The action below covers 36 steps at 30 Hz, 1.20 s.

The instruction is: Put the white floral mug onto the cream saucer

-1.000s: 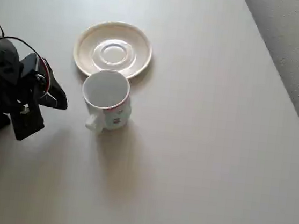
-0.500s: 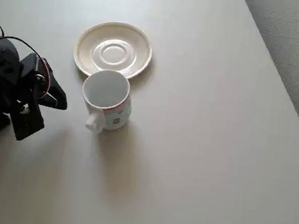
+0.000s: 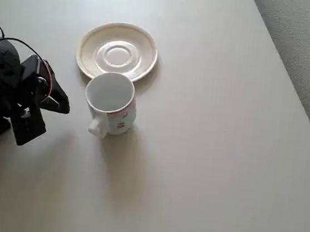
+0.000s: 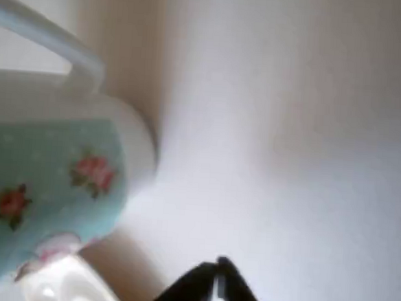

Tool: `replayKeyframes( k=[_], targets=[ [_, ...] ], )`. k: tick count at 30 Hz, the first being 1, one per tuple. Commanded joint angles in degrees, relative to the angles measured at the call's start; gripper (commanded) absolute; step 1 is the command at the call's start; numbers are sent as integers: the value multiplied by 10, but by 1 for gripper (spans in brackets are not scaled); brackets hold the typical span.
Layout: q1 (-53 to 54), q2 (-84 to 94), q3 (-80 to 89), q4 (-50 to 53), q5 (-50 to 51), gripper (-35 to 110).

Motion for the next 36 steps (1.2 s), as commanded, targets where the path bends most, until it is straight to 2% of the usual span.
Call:
replayKeyframes(
  k=[1, 26, 28, 31, 36],
  targets=[
    [3, 4, -2, -11, 0, -2],
    [-8, 4, 0, -20, -10, -2],
    [11, 4, -6, -42, -85, -2],
    [76, 4, -62, -54, -76, -1],
    [38, -37, -292, 48, -84, 14]
  ],
)
